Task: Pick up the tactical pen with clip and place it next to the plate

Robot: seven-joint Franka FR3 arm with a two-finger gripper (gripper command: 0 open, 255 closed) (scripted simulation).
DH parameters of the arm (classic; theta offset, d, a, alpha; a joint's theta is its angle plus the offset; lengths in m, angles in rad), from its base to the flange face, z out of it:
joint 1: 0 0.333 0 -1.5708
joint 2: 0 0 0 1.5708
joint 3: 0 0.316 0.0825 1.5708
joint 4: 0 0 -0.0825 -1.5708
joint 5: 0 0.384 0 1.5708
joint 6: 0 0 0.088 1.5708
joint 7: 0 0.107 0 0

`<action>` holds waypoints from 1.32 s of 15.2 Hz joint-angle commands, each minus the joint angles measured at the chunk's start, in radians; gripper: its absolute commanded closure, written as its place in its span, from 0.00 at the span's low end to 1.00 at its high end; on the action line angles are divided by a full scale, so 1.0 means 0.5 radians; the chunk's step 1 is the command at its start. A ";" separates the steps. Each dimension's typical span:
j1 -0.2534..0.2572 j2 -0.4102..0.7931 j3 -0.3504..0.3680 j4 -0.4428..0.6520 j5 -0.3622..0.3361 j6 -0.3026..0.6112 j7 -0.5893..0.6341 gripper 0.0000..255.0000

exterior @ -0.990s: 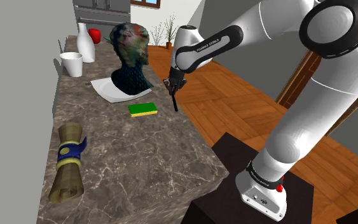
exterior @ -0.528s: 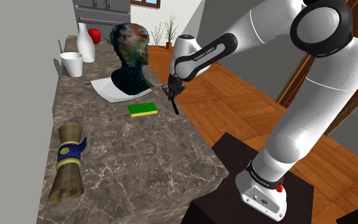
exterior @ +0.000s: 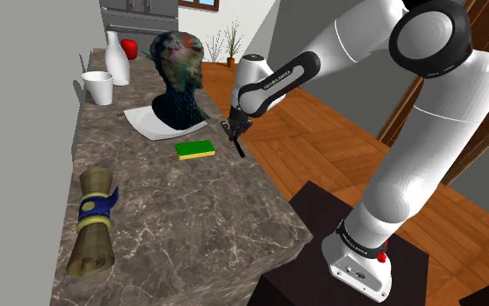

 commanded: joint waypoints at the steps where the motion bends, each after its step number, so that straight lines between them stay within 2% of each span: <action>1: 0.000 0.001 0.000 0.000 0.000 0.000 0.001 1.00; 2: 0.000 0.001 0.000 0.000 0.000 0.000 0.001 1.00; 3: 0.001 0.001 0.000 -0.001 0.000 0.001 0.001 0.00; 8: 0.001 0.001 0.000 0.000 -0.001 0.001 0.001 0.00; 12: -0.002 -0.204 0.025 0.026 0.092 -0.225 -0.063 0.00; 20: -0.001 -0.204 0.024 0.026 0.092 -0.225 -0.063 0.00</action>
